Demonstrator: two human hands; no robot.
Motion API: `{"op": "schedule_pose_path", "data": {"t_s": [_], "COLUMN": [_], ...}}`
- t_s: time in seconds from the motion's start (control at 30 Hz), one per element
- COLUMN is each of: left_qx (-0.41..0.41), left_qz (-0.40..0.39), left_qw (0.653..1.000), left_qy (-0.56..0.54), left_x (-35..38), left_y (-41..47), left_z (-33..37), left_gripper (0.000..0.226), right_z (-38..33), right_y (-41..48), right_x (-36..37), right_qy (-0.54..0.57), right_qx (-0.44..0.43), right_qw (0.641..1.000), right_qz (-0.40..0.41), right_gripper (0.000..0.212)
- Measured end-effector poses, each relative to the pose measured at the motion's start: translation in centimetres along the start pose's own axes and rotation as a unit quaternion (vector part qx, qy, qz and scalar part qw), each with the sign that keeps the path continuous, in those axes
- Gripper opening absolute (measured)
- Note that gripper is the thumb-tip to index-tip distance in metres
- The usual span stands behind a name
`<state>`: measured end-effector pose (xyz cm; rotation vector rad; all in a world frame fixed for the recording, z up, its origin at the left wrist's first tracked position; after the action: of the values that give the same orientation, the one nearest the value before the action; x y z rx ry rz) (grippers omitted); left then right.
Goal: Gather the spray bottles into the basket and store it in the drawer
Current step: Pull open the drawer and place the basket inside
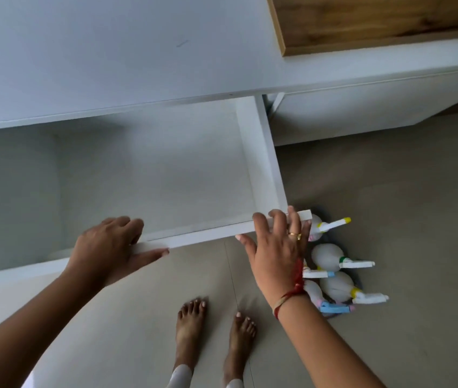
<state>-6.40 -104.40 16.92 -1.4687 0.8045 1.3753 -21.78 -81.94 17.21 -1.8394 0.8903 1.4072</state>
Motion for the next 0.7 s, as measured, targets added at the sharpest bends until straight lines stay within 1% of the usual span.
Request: {"op": "schedule_pose_path", "data": {"t_s": [0.2,0.43,0.6,0.7], "left_qx": [-0.001,0.017,0.019,0.029], "left_qz": [-0.036,-0.08,-0.136,-0.163], "left_qw": [0.999,0.997,0.99,0.986], "left_qy": [-0.029,-0.003,0.008,0.009], "left_x": [0.5,0.2,0.5,0.1], "left_y": [-2.6,-4.4,-5.0,-4.9], "left_z": [1.2,3.1,3.8,4.1], "left_gripper": [0.066,0.061,0.064,0.072], "right_z": [0.8,1.2,1.9,2.5], "right_y": [-3.0,-4.7,-5.5,-5.8], "right_x": [-0.5,-1.2,-0.7,-0.7], "right_qy": [-0.006,0.005,0.027,0.046], "right_qx": [0.006,0.068,0.037,0.021], "right_qw": [1.0,0.995,0.994,0.993], "right_qz": [-0.015,-0.066,-0.094,-0.111], "right_gripper": [0.041,0.045,0.05,0.051]}}
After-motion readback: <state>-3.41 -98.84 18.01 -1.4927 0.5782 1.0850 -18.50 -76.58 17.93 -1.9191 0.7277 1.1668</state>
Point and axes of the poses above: each hand's wrist, its own y-axis towards the middle knuckle, its own x-axis out of the palm, z = x × y, the point moved 3 cm from there along y, towards the middle knuckle, and after that the axes turned 9 degrees about y, right-handed, at the moved point
